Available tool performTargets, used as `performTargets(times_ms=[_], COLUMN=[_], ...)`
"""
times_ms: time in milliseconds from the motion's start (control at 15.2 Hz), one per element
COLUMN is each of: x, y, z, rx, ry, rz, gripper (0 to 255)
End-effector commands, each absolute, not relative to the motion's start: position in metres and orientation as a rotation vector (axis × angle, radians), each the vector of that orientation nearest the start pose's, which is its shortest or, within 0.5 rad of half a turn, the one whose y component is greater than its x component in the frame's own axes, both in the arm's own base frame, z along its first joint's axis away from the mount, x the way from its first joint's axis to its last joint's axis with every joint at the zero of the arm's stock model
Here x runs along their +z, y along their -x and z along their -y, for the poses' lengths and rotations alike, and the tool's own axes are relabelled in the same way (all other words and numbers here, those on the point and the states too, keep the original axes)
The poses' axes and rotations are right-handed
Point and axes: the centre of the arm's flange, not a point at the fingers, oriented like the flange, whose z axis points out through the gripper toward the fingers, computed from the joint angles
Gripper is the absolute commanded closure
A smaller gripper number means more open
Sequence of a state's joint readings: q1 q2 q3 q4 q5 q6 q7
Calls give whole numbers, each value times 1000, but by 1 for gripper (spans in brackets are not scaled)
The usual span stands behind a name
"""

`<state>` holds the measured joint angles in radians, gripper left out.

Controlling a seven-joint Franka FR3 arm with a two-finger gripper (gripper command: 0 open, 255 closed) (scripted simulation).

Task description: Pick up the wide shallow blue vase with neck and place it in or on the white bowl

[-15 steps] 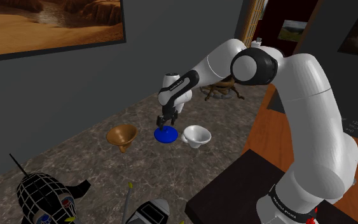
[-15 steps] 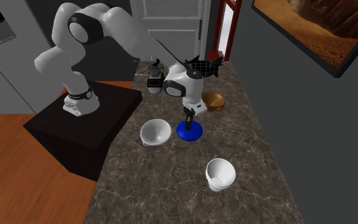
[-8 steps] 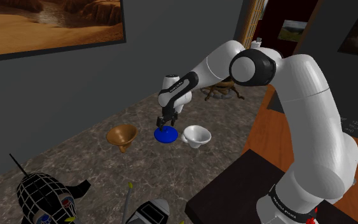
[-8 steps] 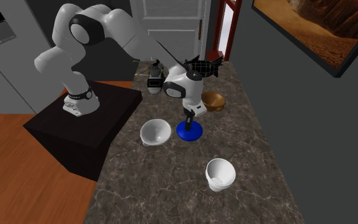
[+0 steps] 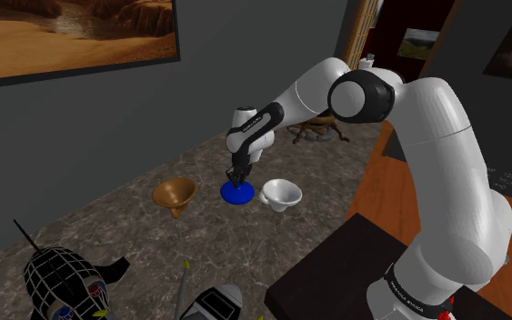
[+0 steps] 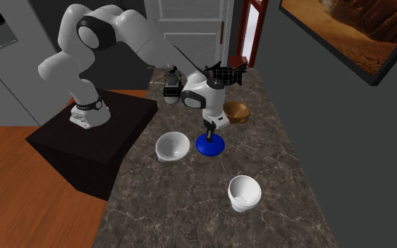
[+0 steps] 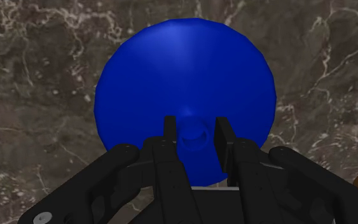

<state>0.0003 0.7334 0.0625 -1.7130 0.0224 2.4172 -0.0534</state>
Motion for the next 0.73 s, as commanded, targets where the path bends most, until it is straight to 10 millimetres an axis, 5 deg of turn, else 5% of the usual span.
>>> performTargets(times_ms=[0,660], x=[162,204], y=[-666,-666], z=[-38,-38], rx=[44,44], ry=[3082,3082], rz=[129,129], gripper=[255,255])
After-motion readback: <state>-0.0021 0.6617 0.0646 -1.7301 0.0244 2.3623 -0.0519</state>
